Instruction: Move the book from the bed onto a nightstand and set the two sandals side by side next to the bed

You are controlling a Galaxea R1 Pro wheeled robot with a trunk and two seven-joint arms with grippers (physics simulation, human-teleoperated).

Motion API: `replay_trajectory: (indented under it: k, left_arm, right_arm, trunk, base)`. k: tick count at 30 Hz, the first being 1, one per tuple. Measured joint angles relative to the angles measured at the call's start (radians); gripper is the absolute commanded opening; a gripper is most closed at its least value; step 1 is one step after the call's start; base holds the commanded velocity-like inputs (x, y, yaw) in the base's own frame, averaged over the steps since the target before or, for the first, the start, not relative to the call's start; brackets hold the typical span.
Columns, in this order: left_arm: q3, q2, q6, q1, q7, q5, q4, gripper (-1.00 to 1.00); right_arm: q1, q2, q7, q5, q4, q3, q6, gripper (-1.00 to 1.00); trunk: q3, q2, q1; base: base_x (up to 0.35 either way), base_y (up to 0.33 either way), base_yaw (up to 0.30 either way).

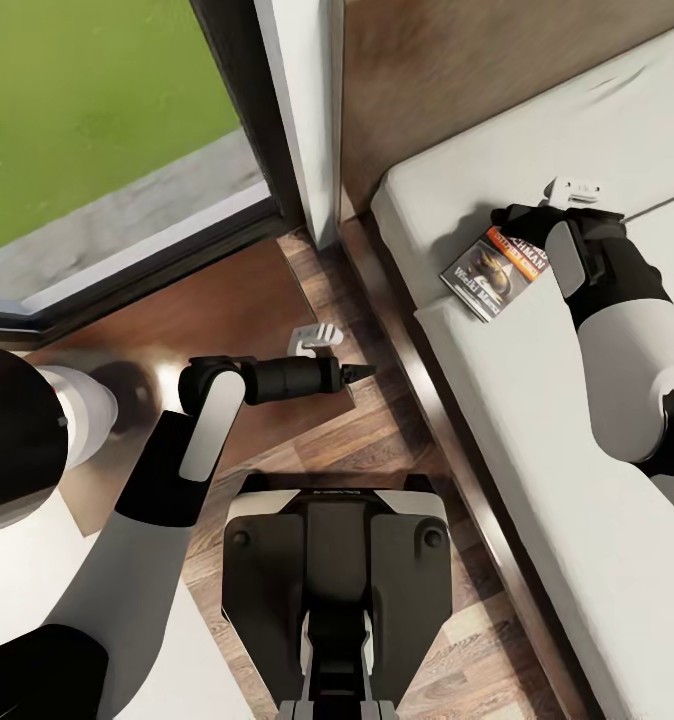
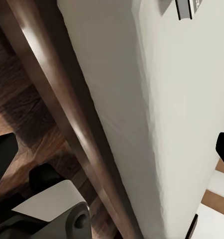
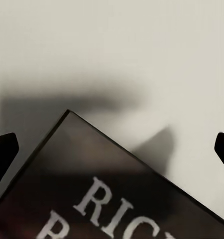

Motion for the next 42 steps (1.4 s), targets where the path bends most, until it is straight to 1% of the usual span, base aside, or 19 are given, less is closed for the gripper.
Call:
replay_trajectory:
  k: [2,6,10,24,31,42]
  left_arm:
    - [0.000,0.000,0.000,0.000,0.000,0.000,0.000,1.00]
    - [0.000,0.000,0.000,0.000,0.000,0.000,0.000,1.00]
    - [0.000,0.000,0.000,0.000,0.000,0.000,0.000,1.00]
    - [0.000,0.001,0.000,0.000,0.000,0.000,0.000,1.00]
    - [0.000,0.001,0.000,0.000,0.000,0.000,0.000,1.00]
    - [0.000,-0.001,0.000,0.000,0.000,0.000,0.000,1.00]
  right_arm:
    - [0.000,0.000,0.000,-0.001,-0.001,0.000,0.002,1.00]
    - [0.000,0.000,-0.002,0.000,-0.014,-0.002,0.040,1.00]
    - [0.000,-0.001,-0.003,-0.001,-0.019,-0.002,0.054,1.00]
    - [0.000,-0.002,-0.006,-0.003,-0.027,-0.004,0.078,1.00]
    - [0.000,-0.002,-0.006,-0.004,-0.029,-0.004,0.080,1.00]
    - [0.000,-0.002,-0.006,-0.004,-0.029,-0.004,0.080,1.00]
  trunk:
    - [0.000,0.000,0.000]
    - [0.000,0.000,0.000]
    - [0.000,0.000,0.000]
    - [0.000,0.000,0.000]
    - [0.000,0.000,0.000]
    - [0.000,0.000,0.000]
  base:
    - [-0.001,0.000,0.000]
    - [0.000,0.000,0.000]
    - [0.000,0.000,0.000]
    - [-0.001,0.000,0.000]
    - [-0.090,0.030,0.000]
    - [-0.012,0.004,0.000]
